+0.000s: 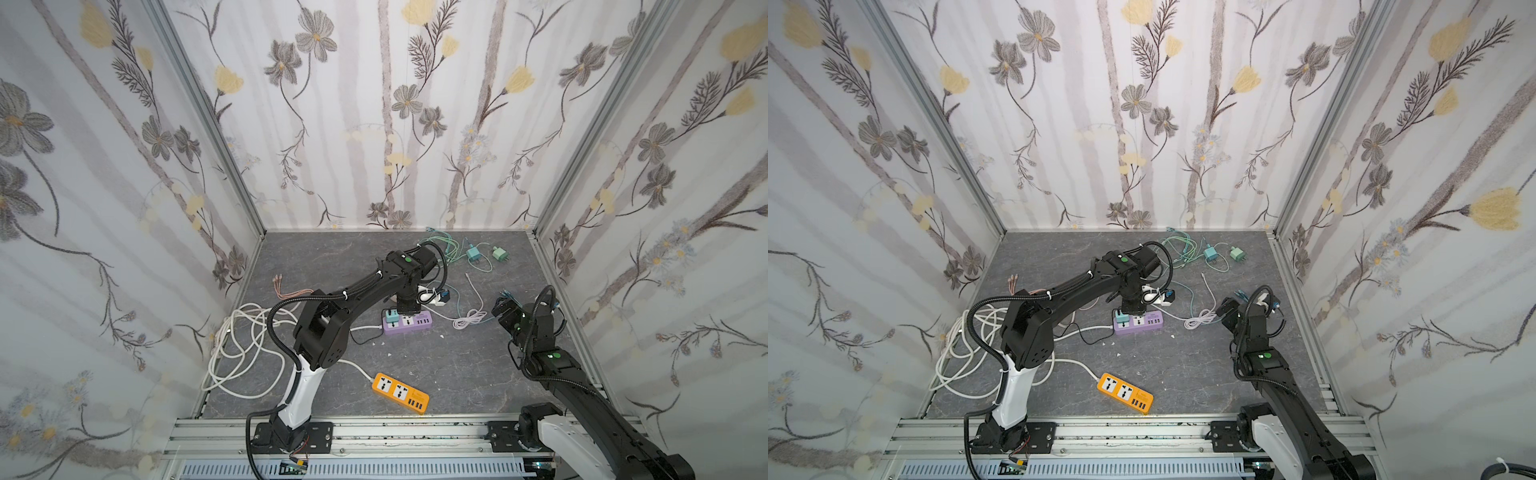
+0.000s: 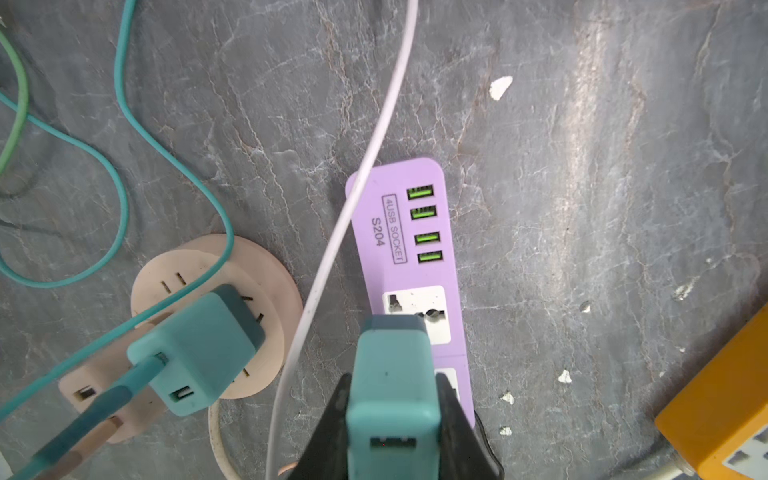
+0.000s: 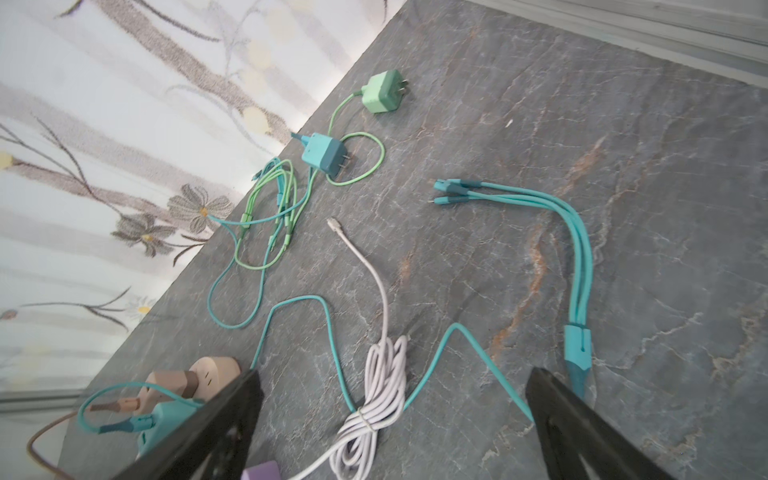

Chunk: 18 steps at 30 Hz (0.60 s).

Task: Insert the plug
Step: 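Carry the teal charger over the purple strip with the left gripper, then lower the teal charger into a purple strip socket with the left gripper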

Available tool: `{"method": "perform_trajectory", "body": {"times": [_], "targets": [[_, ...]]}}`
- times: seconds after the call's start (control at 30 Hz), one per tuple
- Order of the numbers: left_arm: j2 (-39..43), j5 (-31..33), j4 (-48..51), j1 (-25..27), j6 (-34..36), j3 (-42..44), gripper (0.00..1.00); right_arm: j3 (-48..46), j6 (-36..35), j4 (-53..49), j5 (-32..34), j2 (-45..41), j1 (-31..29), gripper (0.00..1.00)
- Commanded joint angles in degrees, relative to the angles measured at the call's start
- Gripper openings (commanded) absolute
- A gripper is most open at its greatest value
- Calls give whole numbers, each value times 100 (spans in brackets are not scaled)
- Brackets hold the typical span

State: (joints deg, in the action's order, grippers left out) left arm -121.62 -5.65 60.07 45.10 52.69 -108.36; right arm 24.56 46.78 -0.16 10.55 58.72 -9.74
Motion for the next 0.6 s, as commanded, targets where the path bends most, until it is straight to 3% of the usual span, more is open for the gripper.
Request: {"method": "perform_trajectory", "body": {"times": [0.0,0.57], "targets": [[-39,-14,56,-32,40,-48,0,208,-492,25,-633,143,-1,99],[-200,-320,-187,-247,172,123,0,396,-548,60,-929,492,7,99]]}}
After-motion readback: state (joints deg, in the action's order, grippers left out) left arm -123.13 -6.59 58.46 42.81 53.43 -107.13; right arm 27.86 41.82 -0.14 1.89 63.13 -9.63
